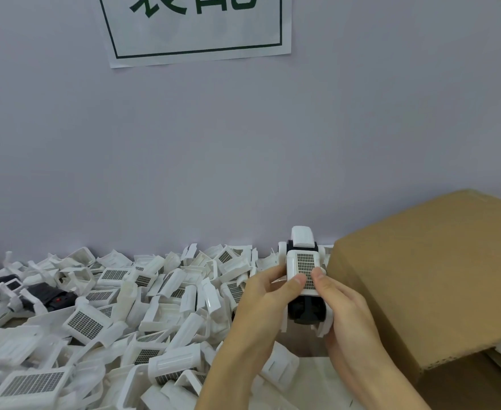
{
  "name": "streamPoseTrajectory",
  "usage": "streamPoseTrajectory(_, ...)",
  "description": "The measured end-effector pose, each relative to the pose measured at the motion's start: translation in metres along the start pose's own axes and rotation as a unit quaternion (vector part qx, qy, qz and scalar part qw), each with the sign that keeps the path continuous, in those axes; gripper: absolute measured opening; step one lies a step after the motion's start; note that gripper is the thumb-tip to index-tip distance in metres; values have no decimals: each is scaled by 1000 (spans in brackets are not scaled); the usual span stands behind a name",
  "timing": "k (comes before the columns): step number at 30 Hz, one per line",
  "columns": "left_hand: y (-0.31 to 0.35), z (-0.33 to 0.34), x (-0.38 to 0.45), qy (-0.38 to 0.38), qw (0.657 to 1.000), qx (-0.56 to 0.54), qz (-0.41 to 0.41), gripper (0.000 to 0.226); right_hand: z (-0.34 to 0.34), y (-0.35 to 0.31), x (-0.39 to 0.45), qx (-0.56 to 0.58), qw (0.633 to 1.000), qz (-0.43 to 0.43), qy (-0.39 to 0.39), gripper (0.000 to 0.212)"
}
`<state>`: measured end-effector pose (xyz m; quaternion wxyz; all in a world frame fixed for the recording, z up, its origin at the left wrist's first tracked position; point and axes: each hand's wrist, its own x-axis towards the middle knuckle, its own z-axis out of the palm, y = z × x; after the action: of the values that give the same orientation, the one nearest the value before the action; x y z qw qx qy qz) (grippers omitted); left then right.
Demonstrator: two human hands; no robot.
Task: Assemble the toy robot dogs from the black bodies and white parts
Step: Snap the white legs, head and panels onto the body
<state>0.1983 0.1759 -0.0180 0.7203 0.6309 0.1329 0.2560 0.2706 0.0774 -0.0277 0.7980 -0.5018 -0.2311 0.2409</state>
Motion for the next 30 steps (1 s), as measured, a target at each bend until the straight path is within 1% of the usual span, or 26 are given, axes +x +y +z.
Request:
streamPoseTrajectory(1, 0, 0, -1, -7, 1000, 7, 2, 33, -1, 0, 0, 1, 1000, 0, 2, 42)
streamPoseTrajectory(2, 0, 0, -1, -6, 1000, 17, 5, 32, -1, 0, 0, -1, 1000, -1, 4, 41)
streamPoseTrajectory(4, -1, 1, -1, 7, 999, 37, 12, 23, -2, 0, 1, -11, 1000, -2, 9, 39)
streamPoseTrajectory(5, -1, 3, -1, 18, 999, 43, 13, 22, -2, 1, 2, -15, 1000, -2, 14, 40)
streamPoseTrajectory(9, -3, 7, -2, 48, 995, 79, 23, 24, -4, 3, 4, -18, 1000, 0, 22, 45)
streamPoseTrajectory(12, -3, 7, -3, 48, 994, 94, 33, 25, -4, 2, 3, -12, 1000, 2, 15, 44)
streamPoseTrajectory(15, -2, 6, -3, 47, 994, 88, 37, 27, -3, 1, 3, -23, 1000, -1, 15, 45)
streamPoseTrajectory(18, 0, 7, -2, 52, 998, 39, 27, 21, -3, 1, 2, -33, 999, -1, 3, 46)
streamPoseTrajectory(20, 0, 9, 0, 80, 997, 17, 16, 22, -3, 1, 2, -29, 1000, 3, -9, 42)
streamPoseTrajectory(22, 0, 9, 2, 110, 994, 15, 5, 26, -3, 0, 1, -22, 1000, 11, -17, 39)
streamPoseTrajectory(23, 0, 9, 2, 112, 993, 22, 4, 29, -2, 0, 1, -19, 1000, 15, -19, 40)
streamPoseTrajectory(26, 1, 12, 0, 113, 993, 41, 8, 33, 1, -1, -1, -27, 999, 21, -3, 44)
streamPoseTrajectory(30, 4, 15, -3, 120, 987, 93, 59, 32, 3, 0, 0, -62, 997, 8, 34, 49)
